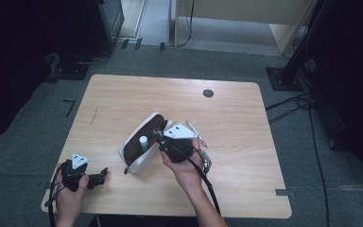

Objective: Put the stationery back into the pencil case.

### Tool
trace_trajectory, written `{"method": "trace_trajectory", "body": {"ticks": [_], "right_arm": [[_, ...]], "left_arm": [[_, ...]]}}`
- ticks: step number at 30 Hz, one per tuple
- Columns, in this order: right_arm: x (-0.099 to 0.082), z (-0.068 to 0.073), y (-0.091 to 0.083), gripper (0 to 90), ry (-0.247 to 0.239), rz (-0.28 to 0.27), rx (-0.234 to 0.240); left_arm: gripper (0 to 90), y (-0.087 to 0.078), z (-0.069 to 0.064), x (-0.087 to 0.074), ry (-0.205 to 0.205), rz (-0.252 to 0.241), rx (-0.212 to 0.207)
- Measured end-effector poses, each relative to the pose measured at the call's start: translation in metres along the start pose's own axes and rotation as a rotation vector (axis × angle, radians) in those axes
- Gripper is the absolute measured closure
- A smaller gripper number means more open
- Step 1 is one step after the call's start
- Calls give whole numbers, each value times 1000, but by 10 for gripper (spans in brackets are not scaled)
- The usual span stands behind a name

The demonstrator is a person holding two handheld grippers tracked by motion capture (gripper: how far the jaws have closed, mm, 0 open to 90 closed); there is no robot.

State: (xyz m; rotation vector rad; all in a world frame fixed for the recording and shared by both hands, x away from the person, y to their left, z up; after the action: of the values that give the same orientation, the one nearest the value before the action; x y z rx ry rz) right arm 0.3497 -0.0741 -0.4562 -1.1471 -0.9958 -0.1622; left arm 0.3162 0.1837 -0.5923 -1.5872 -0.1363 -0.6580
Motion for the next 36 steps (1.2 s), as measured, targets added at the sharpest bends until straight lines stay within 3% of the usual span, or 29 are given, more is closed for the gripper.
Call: {"method": "trace_trajectory", "body": {"ticks": [13, 25, 30, 36], "right_arm": [[13, -1, 23, 720, 16, 6, 4], [16, -8, 24, 704, 34, -16, 7], [11, -40, 9, 702, 70, -49, -43], [-12, -90, 1, 711, 137, -26, -123]], "left_arm": [[0, 0, 0, 0, -1, -1, 0], [0, 0, 0, 0, 0, -1, 0], [0, 0, 0, 0, 1, -1, 0], [0, 0, 0, 0, -2, -3, -1]]}}
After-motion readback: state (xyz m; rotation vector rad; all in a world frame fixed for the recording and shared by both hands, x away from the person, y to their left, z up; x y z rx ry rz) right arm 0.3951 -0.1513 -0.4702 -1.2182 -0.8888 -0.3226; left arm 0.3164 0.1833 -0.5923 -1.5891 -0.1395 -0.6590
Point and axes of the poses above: each handheld gripper's, and its own axes: y roughly forward along the jaws, x roughly out of its top, z roughly to its left, the point moved 10 cm from there along y, roughly forward along the jaws, and after that the axes turned 14 degrees about z, right-handed, at the moved point
